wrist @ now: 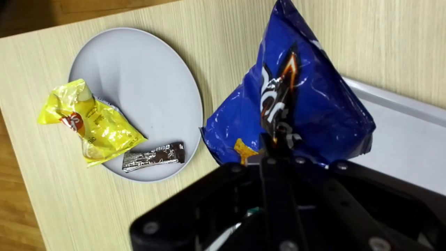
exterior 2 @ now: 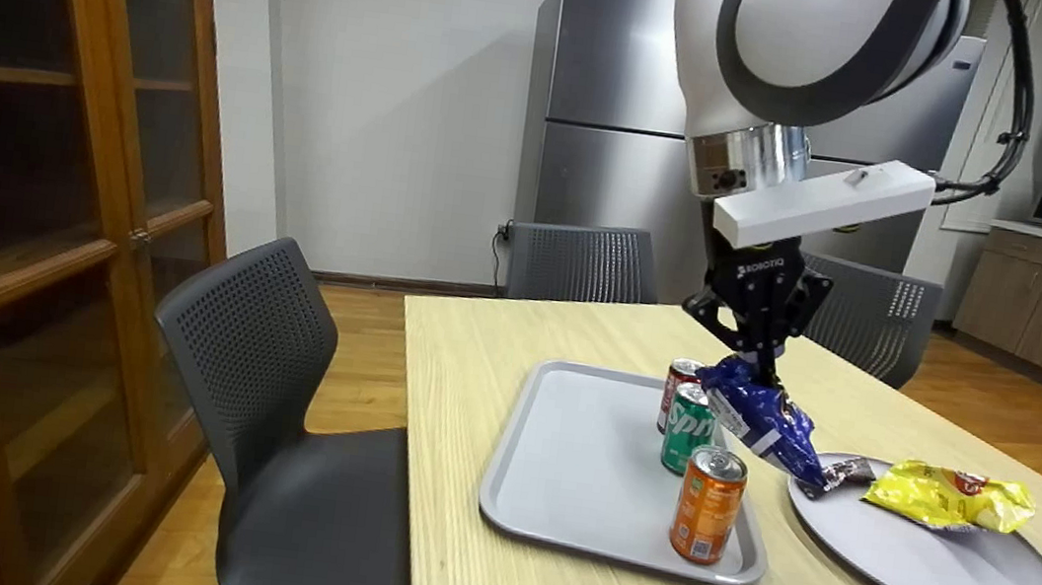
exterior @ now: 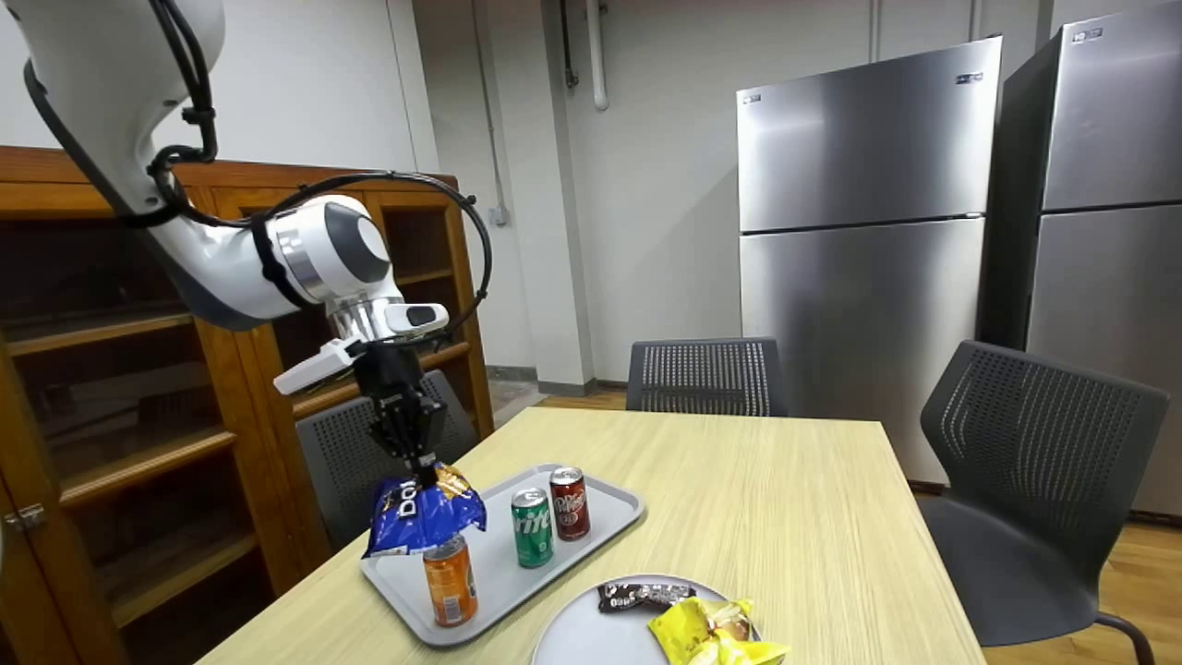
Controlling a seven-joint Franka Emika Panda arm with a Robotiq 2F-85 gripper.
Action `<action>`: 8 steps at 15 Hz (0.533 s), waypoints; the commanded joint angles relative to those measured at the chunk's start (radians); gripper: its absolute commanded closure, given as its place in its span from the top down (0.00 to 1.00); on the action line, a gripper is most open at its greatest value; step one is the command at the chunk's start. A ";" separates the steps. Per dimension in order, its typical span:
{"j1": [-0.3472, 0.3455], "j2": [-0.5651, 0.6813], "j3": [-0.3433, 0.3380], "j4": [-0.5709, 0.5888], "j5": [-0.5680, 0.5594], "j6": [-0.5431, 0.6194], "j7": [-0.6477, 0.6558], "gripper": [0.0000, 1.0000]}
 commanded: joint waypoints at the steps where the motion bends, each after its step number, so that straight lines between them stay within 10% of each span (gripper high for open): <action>1: 0.019 -0.037 0.047 -0.008 0.000 -0.020 0.016 0.00; 8: 0.066 -0.006 0.116 0.003 0.041 0.021 -0.014 0.00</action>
